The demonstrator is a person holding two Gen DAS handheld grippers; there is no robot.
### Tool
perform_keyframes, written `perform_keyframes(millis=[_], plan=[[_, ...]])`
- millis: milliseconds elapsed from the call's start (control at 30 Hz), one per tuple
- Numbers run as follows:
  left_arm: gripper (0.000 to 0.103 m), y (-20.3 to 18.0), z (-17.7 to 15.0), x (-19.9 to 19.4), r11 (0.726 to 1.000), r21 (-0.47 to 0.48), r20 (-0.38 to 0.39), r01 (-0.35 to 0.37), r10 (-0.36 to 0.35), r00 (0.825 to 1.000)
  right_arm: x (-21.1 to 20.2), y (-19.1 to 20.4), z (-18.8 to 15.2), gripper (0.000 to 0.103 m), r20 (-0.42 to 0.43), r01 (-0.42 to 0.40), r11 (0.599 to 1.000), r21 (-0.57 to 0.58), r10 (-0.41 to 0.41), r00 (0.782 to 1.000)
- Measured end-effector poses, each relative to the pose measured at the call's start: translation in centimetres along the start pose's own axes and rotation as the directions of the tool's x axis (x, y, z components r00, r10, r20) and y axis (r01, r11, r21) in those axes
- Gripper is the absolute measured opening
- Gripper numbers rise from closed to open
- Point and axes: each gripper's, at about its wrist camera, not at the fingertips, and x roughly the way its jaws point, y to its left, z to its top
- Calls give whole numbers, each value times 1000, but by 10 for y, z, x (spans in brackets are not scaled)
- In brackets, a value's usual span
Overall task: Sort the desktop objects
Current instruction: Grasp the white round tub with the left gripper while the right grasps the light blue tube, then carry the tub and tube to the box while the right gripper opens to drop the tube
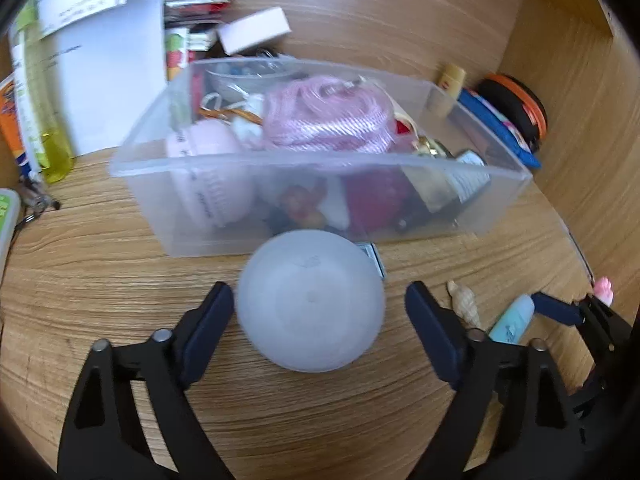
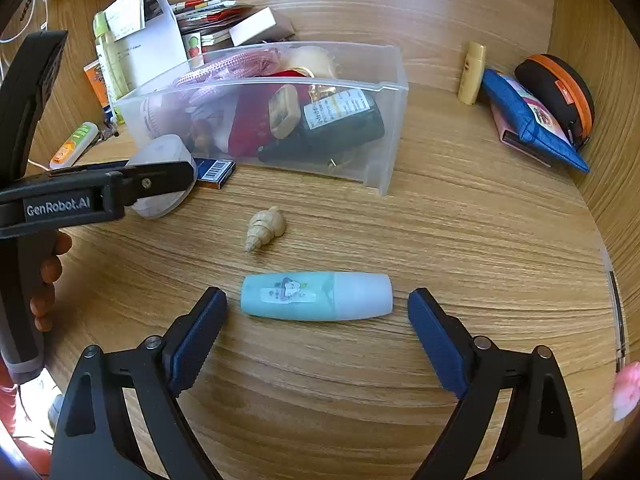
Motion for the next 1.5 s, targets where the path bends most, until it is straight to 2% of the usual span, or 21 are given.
perform_keyframes(millis=[67, 167, 267, 467, 900, 1067, 1500], plan=[[79, -2, 1, 3, 1000, 12, -11, -5, 5, 1000, 1, 0, 1, 89, 1, 1, 1000, 2, -1, 1000], [74, -1, 2, 5, 1000, 12, -13, -7, 7, 1000, 0, 0, 1, 83, 13, 1, 1000, 0, -1, 1000], [67, 2, 4, 5, 1000, 1, -8, -11, 11, 1000, -1, 0, 2, 71, 20, -2, 1000, 0, 2, 1000], [65, 7, 4, 0, 1000, -13, 20, -1, 1, 1000, -3, -2, 2, 71, 27, -21, 1000, 10, 21, 999], [65, 6, -4, -27, 998, 1, 126, -65, 64, 990, -22, -10, 16, 71, 102, -38, 999, 29, 34, 994], [65, 10, -4, -39, 998, -35, 158, -45, 50, 986, -31, -13, 28, 71, 136, -40, 999, 28, 36, 990], [65, 23, 14, -85, 997, -70, 294, -43, 62, 954, -49, -15, 63, 71, 226, -44, 999, 14, 40, 973]])
